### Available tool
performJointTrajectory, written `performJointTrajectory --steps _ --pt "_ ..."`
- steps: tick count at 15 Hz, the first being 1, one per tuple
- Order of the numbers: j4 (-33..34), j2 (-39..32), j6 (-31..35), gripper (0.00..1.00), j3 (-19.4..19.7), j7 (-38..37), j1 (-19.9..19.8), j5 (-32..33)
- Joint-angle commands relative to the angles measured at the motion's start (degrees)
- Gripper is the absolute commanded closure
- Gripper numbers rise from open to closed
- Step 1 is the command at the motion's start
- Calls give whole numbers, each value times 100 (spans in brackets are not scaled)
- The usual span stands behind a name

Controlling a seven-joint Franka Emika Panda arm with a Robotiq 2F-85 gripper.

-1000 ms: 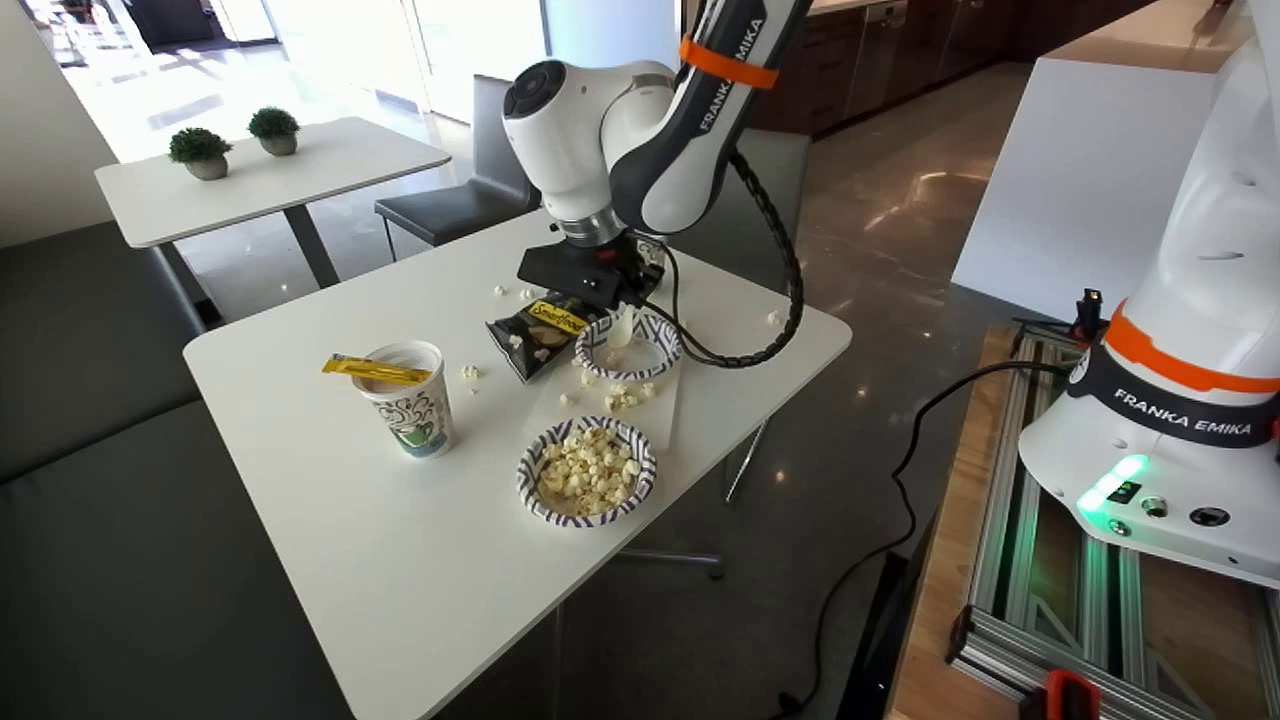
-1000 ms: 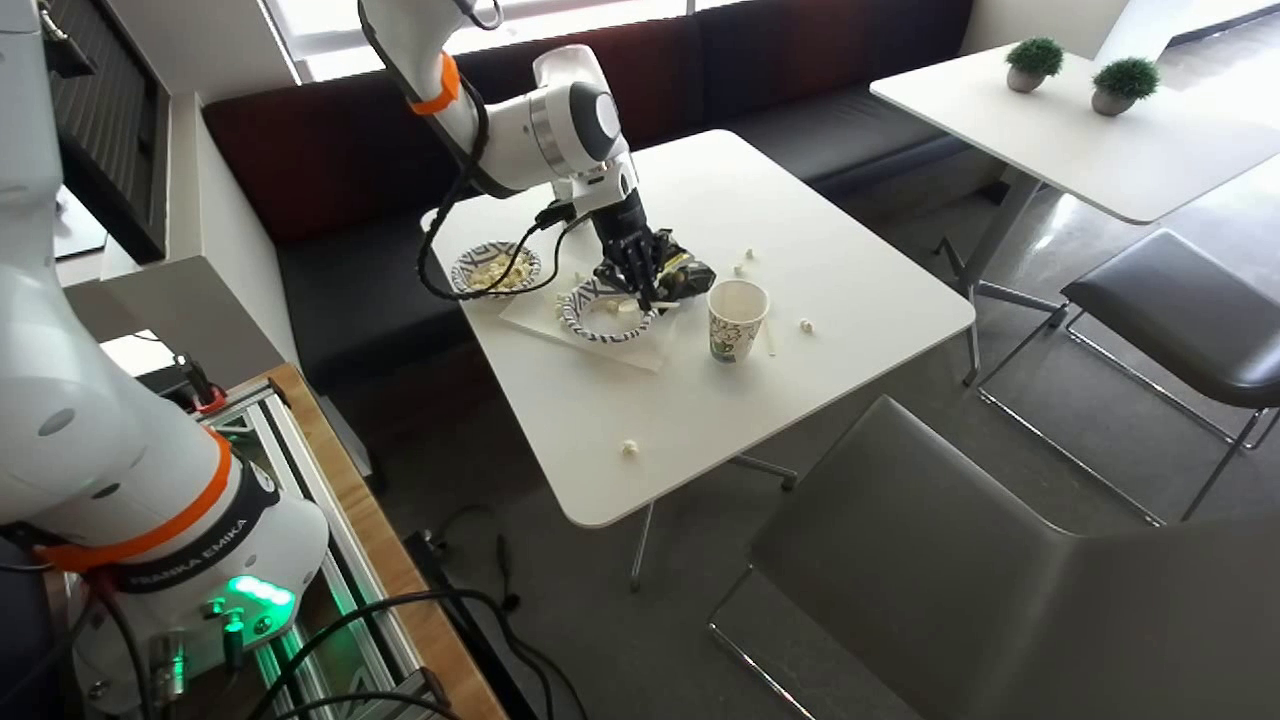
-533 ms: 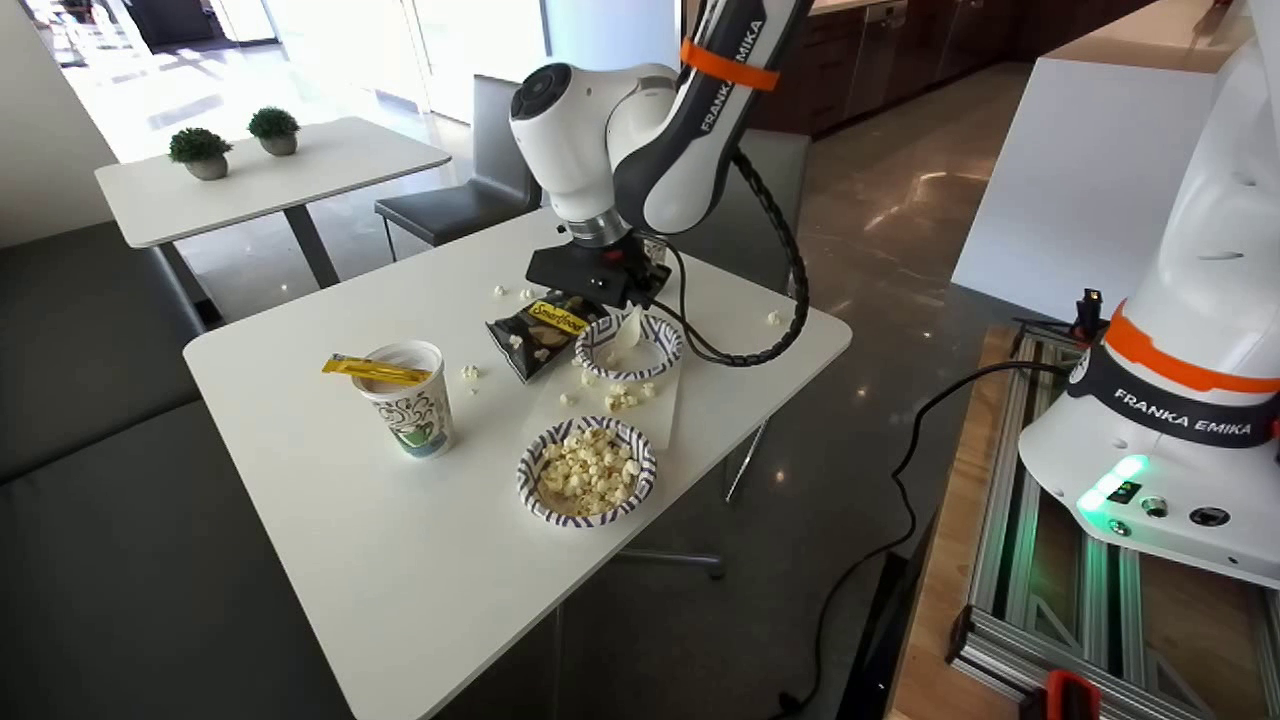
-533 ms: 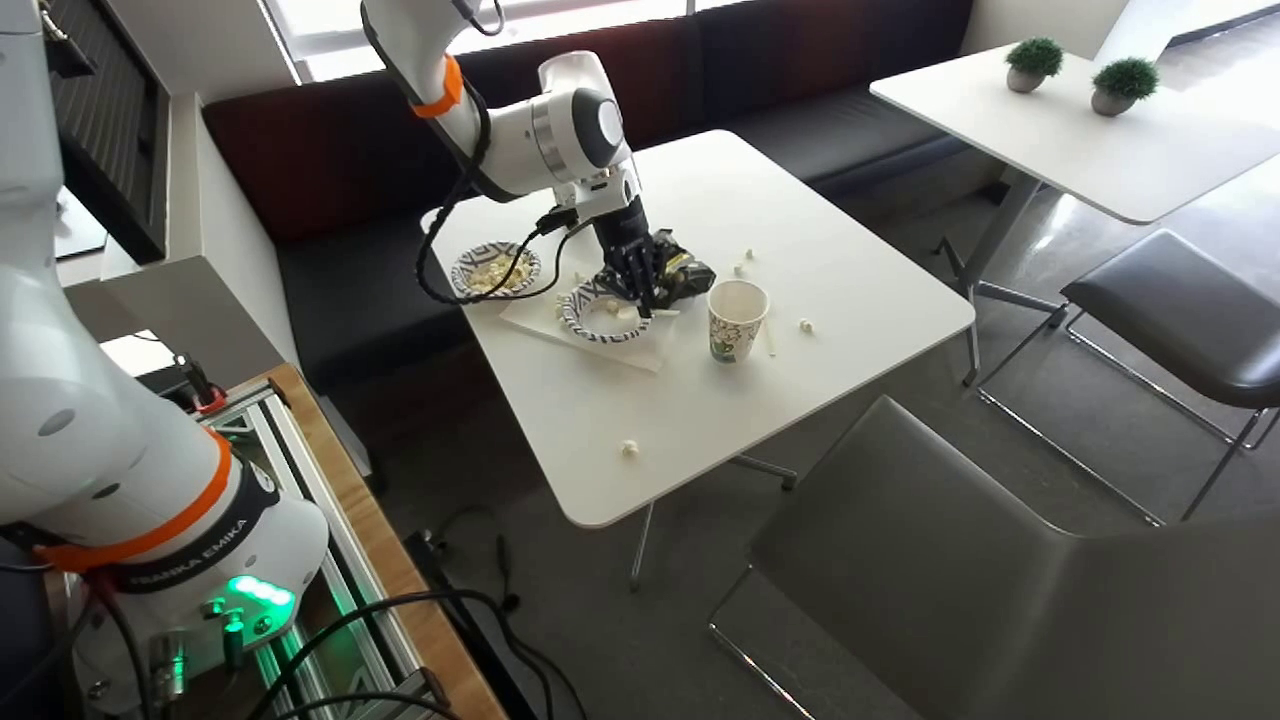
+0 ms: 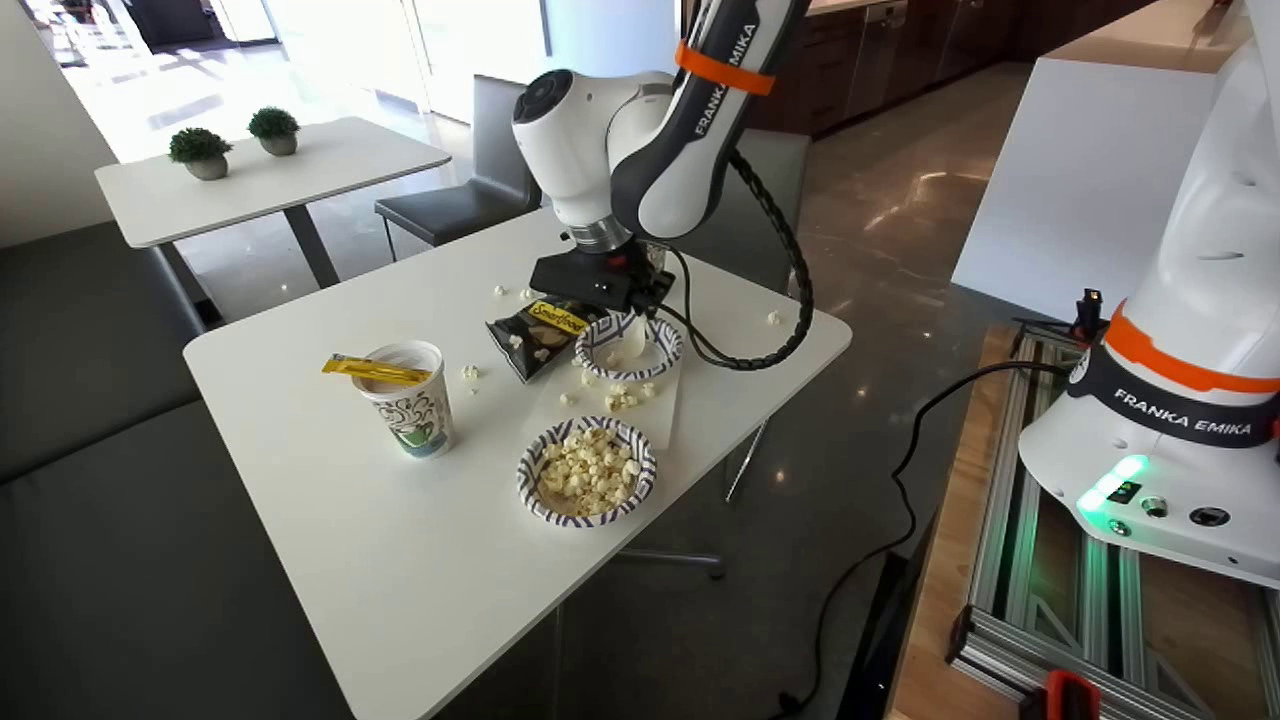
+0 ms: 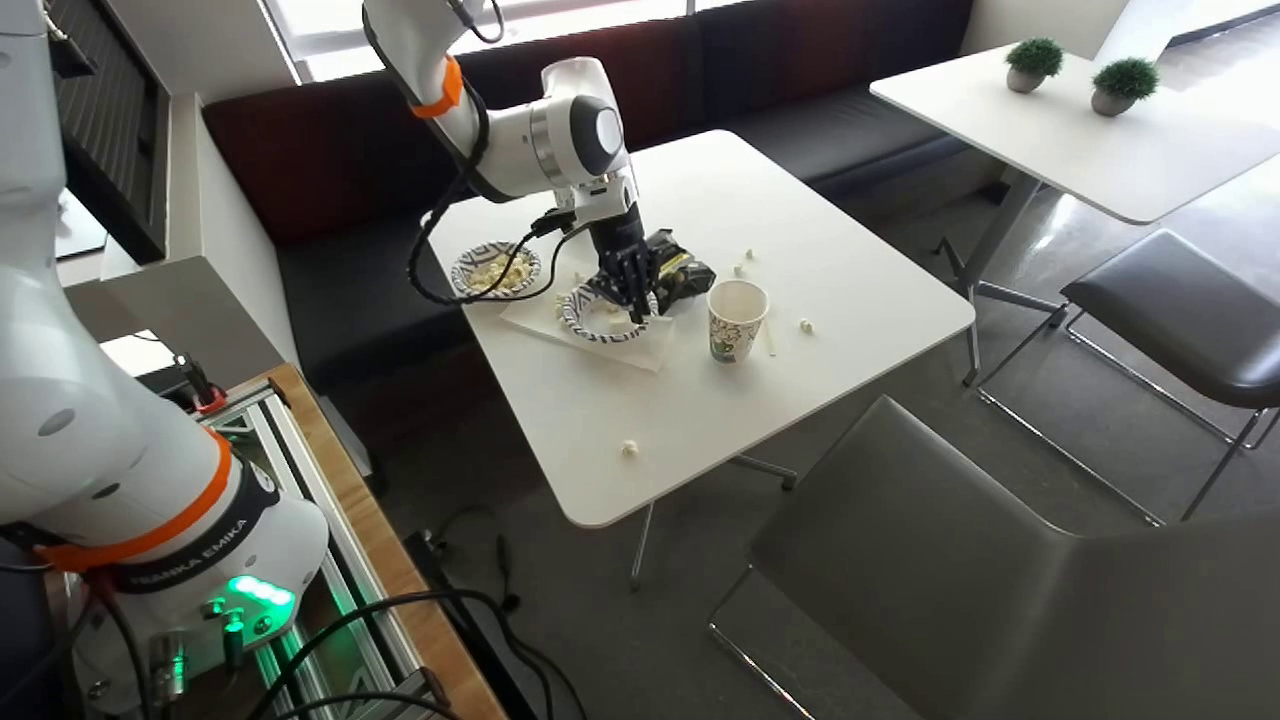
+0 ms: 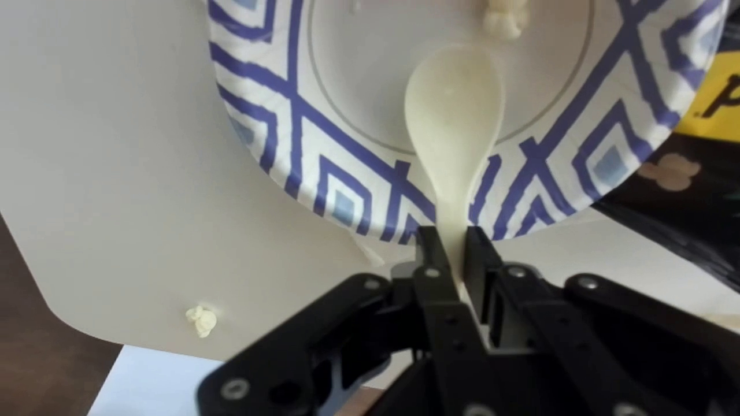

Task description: Use the spoon on the table to move the content of the plate on the right into the plate on the left

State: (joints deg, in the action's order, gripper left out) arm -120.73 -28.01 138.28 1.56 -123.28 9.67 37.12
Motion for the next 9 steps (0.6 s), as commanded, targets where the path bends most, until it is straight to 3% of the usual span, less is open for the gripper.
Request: performJointTrajectory --steps 1,9 --pt "-106 34 174 97 17 342 11 -391" --pt "-46 -39 223 97 221 244 240 -320"
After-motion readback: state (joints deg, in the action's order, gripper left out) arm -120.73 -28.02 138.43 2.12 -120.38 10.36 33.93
